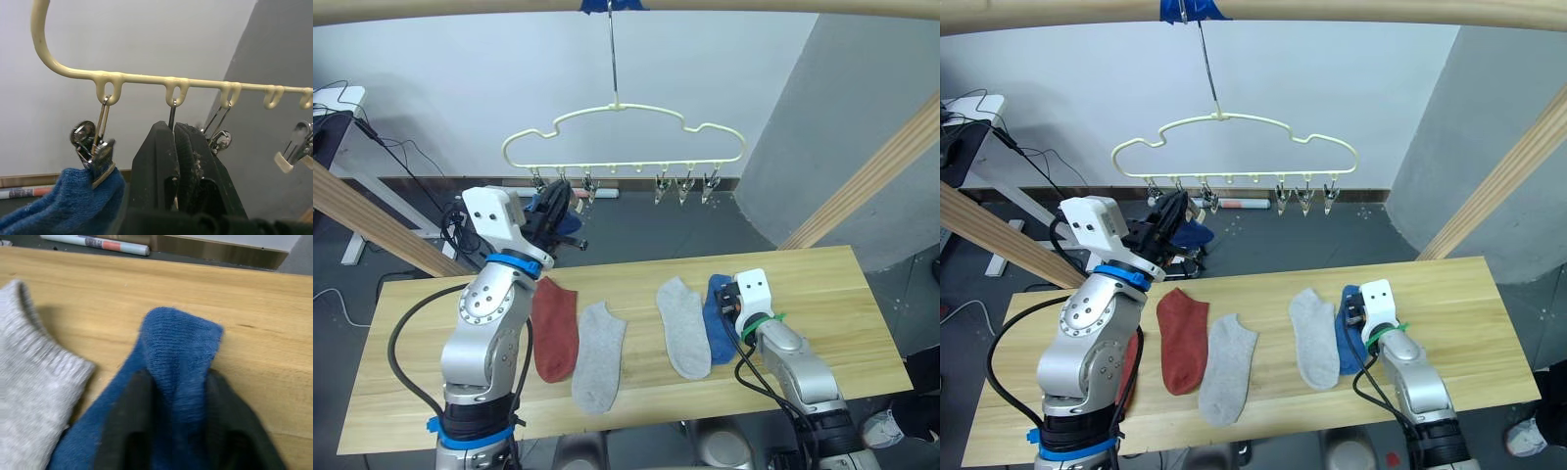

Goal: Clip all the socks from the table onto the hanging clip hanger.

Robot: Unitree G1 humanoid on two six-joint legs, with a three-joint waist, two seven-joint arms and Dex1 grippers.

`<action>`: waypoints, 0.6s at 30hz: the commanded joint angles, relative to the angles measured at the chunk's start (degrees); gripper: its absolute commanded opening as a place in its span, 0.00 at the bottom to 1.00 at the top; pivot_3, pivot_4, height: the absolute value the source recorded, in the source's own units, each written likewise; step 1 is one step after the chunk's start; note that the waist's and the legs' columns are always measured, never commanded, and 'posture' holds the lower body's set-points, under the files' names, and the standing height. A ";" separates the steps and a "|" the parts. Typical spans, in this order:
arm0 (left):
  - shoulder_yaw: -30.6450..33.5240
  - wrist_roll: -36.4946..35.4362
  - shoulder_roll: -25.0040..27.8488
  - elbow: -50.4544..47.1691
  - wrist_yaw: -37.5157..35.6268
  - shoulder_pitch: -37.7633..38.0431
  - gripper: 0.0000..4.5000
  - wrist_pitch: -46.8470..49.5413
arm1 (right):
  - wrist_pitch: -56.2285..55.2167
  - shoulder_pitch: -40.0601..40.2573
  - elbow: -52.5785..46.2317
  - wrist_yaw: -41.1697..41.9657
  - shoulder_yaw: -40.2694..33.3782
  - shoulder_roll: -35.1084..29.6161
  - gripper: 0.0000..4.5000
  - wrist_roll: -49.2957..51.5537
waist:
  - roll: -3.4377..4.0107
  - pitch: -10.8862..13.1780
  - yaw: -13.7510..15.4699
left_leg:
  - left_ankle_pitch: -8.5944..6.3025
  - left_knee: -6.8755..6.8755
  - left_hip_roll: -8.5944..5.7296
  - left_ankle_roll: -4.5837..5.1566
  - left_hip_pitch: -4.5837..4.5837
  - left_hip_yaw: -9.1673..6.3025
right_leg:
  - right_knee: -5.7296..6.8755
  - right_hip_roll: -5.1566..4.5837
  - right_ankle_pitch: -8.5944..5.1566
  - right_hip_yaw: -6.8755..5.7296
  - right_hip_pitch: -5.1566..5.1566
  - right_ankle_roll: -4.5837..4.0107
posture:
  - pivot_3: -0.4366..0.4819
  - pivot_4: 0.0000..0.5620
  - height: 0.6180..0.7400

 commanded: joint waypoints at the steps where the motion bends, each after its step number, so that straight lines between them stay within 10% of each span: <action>1: 2.50 -4.88 1.58 -3.26 -1.35 -0.77 0.00 3.61 | -0.13 1.72 -4.09 2.81 1.00 -2.72 0.01 -1.26 | 0.00 0.00 0.03 | 0.00 0.00 -0.01 0.00 -0.01 0.00 | -0.01 0.00 0.00 0.00 0.00 0.00 | 0.23 0.57 1.00; 18: 12.17 -36.18 12.54 -5.64 1.76 -6.62 0.00 27.25 | -4.11 -20.39 -17.88 31.70 15.22 -12.52 0.01 2.21 | -0.16 0.69 0.24 | 0.00 0.00 0.04 -0.01 -0.10 -0.20 | -0.09 -0.07 0.00 -0.09 -0.07 0.01 | 0.24 0.61 1.00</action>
